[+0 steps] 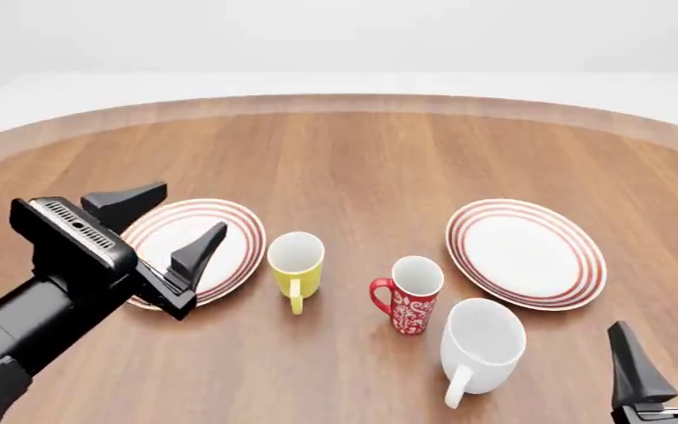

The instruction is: Put the red mug on the left plate.

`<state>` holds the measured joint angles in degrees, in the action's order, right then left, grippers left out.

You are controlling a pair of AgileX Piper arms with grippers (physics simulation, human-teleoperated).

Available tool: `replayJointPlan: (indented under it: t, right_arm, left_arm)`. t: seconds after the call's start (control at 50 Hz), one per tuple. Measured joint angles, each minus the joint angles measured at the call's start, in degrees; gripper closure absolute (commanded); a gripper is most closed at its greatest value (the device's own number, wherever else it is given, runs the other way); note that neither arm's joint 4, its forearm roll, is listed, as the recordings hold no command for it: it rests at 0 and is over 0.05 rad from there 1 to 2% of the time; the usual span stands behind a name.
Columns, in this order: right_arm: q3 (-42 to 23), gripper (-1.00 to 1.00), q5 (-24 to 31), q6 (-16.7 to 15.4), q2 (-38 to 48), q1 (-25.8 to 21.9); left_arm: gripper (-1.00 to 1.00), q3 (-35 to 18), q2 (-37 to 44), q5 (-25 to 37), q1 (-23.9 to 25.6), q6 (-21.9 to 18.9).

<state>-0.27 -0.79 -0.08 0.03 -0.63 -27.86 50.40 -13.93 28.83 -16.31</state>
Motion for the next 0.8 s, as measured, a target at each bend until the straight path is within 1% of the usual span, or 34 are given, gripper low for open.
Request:
replayJointPlan:
  t: [0.14,0.4,0.6,0.8]
  right_arm:
    - [-0.1,-1.0,0.2,0.0,0.0,0.0]
    - [-0.5,-1.0,0.4,0.0,0.0,-0.3]
    - [-0.2,-1.0,0.3,0.0,0.0,-0.3]
    - [0.0,-1.0,0.4,-0.3,0.0,-0.5]
  left_arm:
    - [-1.0,-2.7,3.8,0.4,2.6,-1.6]
    - [-1.0,-6.9,10.0,1.7,6.4,-3.0]
    - [-1.0,-9.2,15.3,1.6,8.0,-4.1]
    - [-1.0,-10.5,19.9,0.8,9.4,-5.0]
